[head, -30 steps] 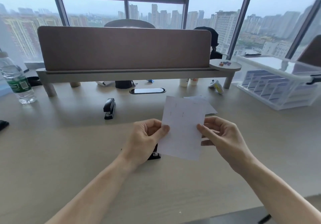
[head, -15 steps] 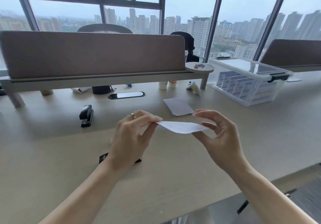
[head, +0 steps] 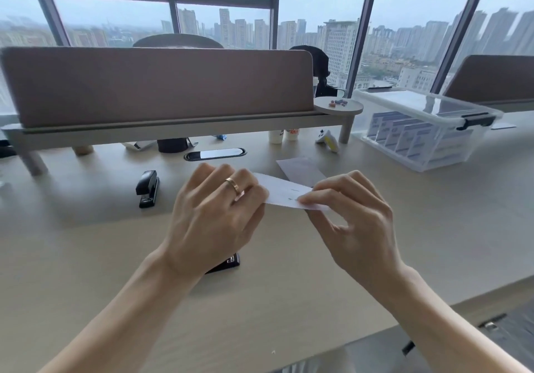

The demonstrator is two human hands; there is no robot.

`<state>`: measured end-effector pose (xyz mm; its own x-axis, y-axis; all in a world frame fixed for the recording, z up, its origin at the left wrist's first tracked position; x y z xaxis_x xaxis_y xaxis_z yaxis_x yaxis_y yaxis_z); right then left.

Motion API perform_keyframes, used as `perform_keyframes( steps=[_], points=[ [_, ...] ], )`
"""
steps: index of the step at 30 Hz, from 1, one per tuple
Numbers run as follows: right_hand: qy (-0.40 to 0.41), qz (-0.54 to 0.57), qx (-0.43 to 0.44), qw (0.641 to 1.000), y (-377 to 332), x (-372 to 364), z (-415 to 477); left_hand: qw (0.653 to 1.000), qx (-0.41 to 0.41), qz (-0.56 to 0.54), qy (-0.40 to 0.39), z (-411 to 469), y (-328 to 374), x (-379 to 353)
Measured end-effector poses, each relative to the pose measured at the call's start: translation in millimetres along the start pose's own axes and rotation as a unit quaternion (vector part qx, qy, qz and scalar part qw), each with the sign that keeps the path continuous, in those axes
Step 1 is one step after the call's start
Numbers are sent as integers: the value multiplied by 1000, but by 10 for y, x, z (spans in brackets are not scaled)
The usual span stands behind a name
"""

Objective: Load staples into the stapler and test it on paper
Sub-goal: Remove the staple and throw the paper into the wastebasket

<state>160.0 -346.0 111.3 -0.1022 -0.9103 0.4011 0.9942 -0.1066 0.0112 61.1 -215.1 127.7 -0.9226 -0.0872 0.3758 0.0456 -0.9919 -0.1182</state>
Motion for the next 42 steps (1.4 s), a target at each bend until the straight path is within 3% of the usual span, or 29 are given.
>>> perform_keyframes(
  steps=[6,14,19,24,33,42],
  points=[
    [9,42,-27,999,82,-55,43,996,37,-83,-20,6,-59,-41],
    [21,39,-10,999,49,-5,63,999,-17,-26,9,16,96,73],
    [-17,55,-32,998,86,-63,30,984,85,-150,-56,8,-127,-90],
    [-2,55,-76,996,105,-33,-18,956,156,-234,-85,-4,-210,-169],
    [20,35,-26,999,-33,66,28,983,74,-165,-23,-6,-15,-7],
    [13,33,-10,999,12,94,-52,987,37,-156,-21,-17,67,-29]
  ],
)
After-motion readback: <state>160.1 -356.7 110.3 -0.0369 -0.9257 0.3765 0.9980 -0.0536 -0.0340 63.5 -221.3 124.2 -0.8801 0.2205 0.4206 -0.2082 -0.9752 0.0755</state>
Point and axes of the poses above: each hand's wrist, its own z-axis towards the middle knuckle, its own x-axis out of the back of the hand, y = z × x, the point moved 10 cm from there along z, towards the middle knuckle, and after that the axes turned 10 degrees about x, right-handed, at the moved point
